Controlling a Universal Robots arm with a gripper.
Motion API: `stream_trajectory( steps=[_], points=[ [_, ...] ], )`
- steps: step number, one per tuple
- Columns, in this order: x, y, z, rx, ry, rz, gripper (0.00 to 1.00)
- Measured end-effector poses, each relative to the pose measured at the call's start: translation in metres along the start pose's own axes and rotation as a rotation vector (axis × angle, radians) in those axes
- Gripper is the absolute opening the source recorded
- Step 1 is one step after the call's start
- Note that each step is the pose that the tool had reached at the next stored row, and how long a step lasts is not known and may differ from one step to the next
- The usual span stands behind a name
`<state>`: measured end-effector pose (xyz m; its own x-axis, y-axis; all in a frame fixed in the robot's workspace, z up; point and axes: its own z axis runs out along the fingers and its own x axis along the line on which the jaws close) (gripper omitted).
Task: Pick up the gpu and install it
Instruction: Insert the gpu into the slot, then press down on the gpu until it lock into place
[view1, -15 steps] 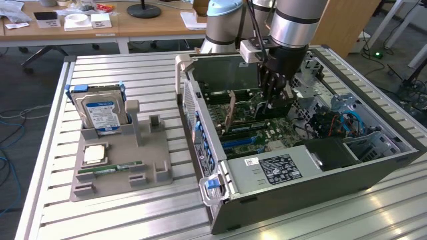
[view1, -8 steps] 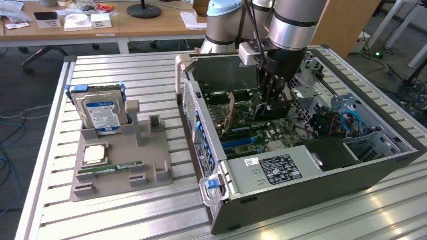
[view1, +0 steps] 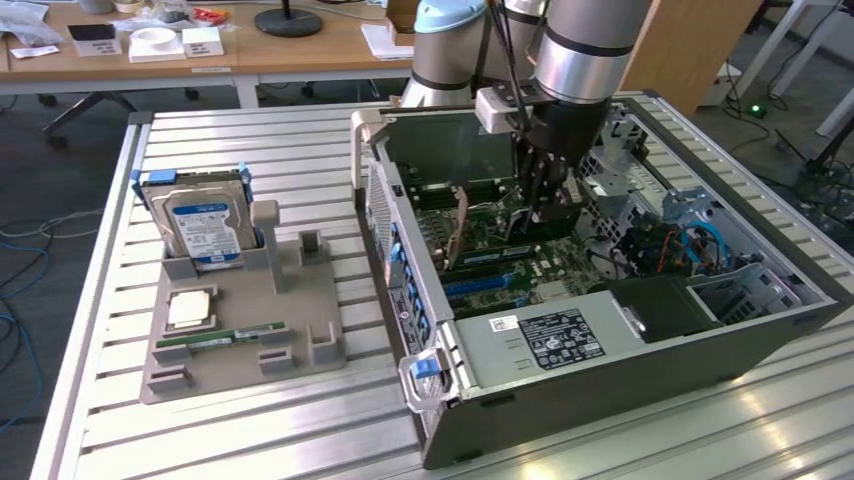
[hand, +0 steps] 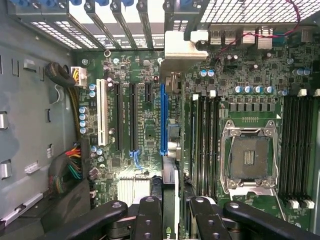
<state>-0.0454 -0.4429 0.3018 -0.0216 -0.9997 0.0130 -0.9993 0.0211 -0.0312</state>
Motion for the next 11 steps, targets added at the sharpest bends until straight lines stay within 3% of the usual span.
stream_trajectory(
  steps=[11],
  points=[
    [0.001,0.007,0.0119,0.0,0.0001,-0.001,0.26]
  ],
)
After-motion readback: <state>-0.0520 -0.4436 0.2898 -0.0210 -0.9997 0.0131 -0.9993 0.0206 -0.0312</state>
